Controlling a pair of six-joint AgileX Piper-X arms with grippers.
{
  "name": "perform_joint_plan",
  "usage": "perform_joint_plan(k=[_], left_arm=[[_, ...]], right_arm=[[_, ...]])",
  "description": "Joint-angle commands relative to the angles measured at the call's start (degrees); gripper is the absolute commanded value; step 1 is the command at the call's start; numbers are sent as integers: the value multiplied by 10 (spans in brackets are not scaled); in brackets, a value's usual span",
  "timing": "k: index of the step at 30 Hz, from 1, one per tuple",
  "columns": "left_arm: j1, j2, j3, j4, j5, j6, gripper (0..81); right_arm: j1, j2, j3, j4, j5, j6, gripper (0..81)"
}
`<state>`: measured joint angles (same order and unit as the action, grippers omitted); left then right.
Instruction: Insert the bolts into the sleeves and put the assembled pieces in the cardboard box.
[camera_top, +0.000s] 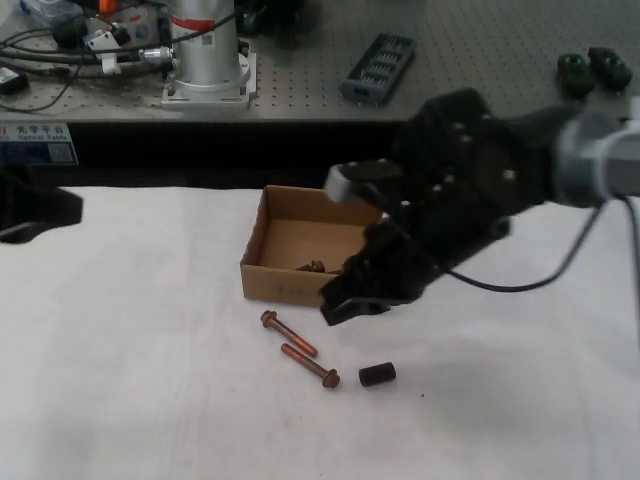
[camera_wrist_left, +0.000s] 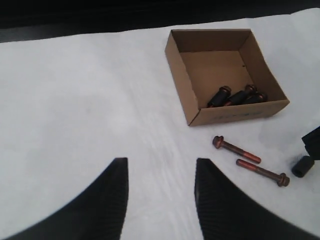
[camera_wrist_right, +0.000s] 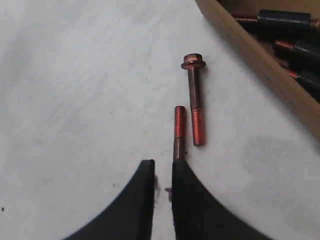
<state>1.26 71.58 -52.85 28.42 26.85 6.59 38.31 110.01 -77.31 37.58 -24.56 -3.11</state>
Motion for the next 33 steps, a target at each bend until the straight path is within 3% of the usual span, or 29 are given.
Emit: perform_joint_plan(k=[1, 10, 18, 33], left_arm=[[3, -22, 26, -11, -28, -11, 318], [3, -42, 50, -12, -33, -20, 318], [3, -62, 50, -12, -35, -36, 318], [2, -62, 50, -11, -35, -46, 318]], right_arm=[[0, 8, -13, 10, 5, -8, 121], [12, 90, -116, 77, 71, -49, 160], [19, 143, -194, 113, 77, -60, 160], [64, 186, -235, 134, 99, -70, 160]])
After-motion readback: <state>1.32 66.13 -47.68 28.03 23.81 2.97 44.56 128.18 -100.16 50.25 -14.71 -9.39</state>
